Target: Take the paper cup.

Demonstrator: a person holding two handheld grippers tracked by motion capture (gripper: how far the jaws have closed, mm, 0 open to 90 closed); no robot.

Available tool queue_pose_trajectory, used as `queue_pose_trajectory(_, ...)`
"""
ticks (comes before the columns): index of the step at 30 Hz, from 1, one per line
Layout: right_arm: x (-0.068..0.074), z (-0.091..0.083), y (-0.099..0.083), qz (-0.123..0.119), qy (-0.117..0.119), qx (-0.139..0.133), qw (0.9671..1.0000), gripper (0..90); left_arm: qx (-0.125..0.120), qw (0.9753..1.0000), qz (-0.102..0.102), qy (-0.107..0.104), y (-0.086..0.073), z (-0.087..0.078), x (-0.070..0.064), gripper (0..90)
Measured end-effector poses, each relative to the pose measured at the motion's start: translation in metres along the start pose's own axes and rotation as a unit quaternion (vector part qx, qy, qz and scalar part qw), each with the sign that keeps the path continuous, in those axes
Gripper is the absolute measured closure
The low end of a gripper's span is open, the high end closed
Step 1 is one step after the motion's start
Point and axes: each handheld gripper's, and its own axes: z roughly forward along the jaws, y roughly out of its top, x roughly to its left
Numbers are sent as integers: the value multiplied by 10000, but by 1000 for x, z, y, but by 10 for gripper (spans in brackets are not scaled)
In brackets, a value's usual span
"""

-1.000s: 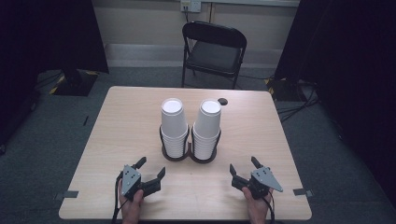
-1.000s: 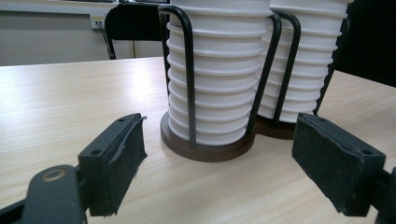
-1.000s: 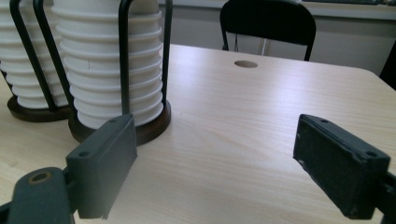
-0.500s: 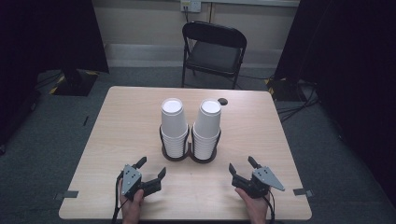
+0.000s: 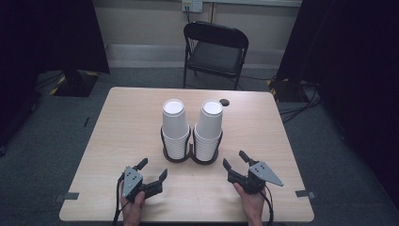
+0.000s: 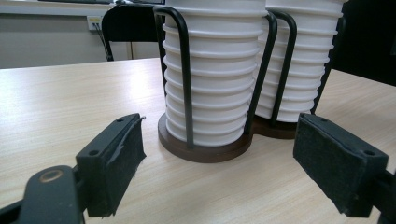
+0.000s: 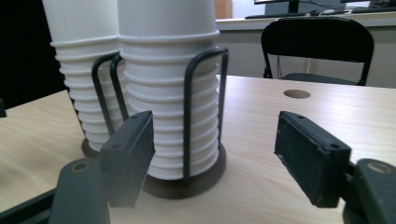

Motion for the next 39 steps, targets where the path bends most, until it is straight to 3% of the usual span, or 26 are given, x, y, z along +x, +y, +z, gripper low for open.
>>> queue_pose_trajectory(5, 4, 0, 10, -36, 152, -2, 9999, 283, 10, 10000, 22, -20, 0, 0, 0, 159)
queue_pose_trajectory(6, 4, 1, 13, -162, 171, -217, 9995, 298, 15, 10000, 33, -15, 0, 0, 0, 159)
queue_pose_trajectory(12, 5, 4, 19, -234, 142, -300, 9992, 307, 19, 10000, 38, -18, 0, 0, 0, 160)
queue_pose_trajectory(14, 4, 5, 26, -223, 150, -45, 9996, 301, 11, 10000, 53, -8, 0, 0, -1, 160)
queue_pose_trajectory(16, 3, 6, 28, -173, 168, 8, 9997, 285, 13, 10000, 83, -24, 0, 0, -1, 160)
queue_pose_trajectory(19, 3, 10, 37, -92, 132, 70, 9998, 161, 23, 9999, 163, -1, 0, 0, -2, 160)
queue_pose_trajectory(22, 3, 13, 44, -45, 188, 69, 9998, 131, 16, 9999, 135, -27, 0, 0, -2, 160)
queue_pose_trajectory(39, 5, 33, 82, -129, 548, 91, 9984, 172, -6, 9998, 179, -11, 0, -1, -2, 160)
